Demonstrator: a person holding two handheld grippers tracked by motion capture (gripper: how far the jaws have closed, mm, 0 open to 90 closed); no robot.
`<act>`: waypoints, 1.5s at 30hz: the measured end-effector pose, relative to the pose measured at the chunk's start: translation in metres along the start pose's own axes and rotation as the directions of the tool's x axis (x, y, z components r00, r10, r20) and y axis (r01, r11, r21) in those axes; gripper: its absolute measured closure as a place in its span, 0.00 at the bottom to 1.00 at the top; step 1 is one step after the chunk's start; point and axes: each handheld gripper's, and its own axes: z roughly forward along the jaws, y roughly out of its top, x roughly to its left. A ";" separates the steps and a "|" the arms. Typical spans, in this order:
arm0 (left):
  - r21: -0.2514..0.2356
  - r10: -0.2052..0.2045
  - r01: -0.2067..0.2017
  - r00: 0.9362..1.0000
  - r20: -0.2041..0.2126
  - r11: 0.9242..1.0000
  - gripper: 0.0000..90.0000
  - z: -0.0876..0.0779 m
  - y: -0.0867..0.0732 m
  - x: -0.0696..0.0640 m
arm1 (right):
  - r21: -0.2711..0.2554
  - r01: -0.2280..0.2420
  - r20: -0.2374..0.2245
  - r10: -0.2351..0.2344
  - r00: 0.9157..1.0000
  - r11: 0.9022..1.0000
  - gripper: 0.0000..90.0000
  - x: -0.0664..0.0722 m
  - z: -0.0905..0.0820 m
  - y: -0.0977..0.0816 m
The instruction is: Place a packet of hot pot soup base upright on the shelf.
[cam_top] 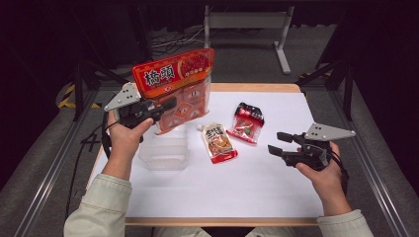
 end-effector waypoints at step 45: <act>-0.006 -0.142 0.142 0.983 -0.114 0.990 0.79 -0.002 -0.049 0.050 | -0.024 -0.018 0.015 0.019 1.000 1.000 0.51 0.000 -0.012 -0.008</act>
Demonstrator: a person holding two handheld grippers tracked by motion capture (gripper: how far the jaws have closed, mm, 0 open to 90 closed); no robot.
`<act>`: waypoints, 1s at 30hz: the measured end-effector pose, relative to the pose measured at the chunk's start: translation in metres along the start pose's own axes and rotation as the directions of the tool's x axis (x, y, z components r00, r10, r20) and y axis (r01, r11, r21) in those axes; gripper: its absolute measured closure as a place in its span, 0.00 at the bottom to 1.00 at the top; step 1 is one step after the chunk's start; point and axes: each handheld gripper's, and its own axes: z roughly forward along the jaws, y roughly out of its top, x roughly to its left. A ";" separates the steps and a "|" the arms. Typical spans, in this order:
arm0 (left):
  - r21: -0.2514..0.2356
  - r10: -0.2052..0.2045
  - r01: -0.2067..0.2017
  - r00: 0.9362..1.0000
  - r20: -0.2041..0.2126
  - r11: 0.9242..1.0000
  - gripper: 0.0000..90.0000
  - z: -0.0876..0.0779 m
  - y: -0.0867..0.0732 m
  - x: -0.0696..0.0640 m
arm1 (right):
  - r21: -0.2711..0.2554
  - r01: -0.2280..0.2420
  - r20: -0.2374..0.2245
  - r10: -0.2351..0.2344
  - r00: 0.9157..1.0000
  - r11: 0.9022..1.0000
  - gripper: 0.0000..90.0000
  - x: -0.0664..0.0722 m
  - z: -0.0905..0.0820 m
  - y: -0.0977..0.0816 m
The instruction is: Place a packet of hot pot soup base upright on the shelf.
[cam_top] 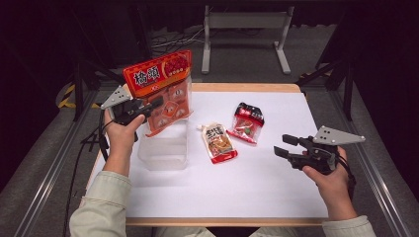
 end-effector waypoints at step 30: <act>0.065 -0.035 0.039 0.998 -0.060 0.997 0.79 -0.012 -0.030 0.008 | -0.046 0.042 -0.085 -0.046 0.995 0.998 0.52 0.009 0.000 0.003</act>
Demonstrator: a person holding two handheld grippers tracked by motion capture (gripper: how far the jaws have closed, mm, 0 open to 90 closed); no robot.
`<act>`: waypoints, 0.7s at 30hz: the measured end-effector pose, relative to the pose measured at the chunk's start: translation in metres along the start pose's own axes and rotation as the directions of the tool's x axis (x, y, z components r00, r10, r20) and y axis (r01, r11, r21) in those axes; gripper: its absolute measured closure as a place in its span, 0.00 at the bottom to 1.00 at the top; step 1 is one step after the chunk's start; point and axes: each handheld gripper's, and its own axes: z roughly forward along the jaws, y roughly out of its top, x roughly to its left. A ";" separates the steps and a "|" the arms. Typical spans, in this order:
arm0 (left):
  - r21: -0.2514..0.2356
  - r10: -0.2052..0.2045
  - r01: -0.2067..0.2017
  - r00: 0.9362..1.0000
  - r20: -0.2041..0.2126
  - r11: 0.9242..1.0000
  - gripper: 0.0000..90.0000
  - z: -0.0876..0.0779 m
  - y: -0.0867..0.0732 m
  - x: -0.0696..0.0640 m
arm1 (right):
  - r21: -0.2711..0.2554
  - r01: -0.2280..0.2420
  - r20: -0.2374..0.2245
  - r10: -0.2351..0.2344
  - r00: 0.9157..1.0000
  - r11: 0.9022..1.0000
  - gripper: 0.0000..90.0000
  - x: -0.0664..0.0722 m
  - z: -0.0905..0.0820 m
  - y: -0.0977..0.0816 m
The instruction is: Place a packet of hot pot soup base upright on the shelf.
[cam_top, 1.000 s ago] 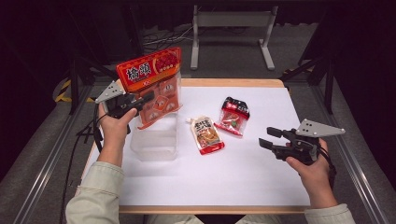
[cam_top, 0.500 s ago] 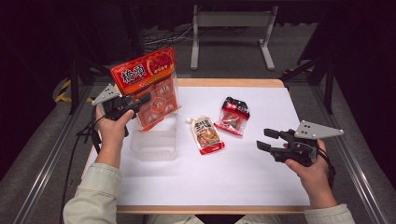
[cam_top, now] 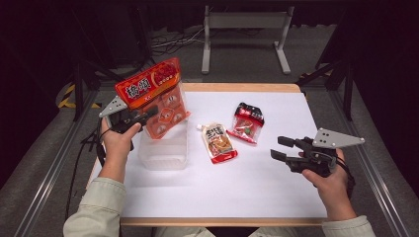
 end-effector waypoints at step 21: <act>0.172 0.028 -0.013 0.996 -0.086 0.985 0.79 0.015 0.004 -0.012 | 0.016 0.015 -0.024 -0.014 1.000 1.000 0.52 0.002 0.011 0.001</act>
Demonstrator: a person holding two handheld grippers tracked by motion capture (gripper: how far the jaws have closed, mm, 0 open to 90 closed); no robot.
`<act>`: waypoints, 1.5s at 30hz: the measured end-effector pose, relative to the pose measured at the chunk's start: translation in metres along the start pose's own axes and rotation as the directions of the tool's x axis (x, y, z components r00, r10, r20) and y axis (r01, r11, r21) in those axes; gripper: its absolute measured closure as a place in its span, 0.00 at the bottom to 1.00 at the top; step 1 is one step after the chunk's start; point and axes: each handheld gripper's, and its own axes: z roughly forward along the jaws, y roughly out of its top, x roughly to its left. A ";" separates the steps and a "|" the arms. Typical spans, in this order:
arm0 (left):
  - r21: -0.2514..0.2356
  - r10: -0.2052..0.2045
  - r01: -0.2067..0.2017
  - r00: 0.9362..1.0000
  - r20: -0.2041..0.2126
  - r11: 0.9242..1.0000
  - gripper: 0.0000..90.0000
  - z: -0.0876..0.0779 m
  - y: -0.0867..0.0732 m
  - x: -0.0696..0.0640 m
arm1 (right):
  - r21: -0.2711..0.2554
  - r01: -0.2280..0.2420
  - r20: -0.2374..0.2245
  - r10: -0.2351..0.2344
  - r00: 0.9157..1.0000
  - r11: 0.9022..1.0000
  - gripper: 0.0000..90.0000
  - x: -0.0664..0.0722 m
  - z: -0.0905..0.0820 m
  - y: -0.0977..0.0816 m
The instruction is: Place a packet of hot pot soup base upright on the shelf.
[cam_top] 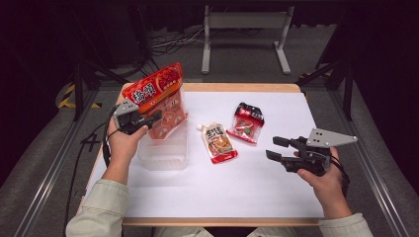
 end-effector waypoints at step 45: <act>-0.091 -0.017 0.017 1.000 0.006 0.996 0.17 -0.090 -0.021 -0.037 | -0.003 -0.020 0.041 0.020 0.999 1.000 0.44 -0.012 0.007 0.000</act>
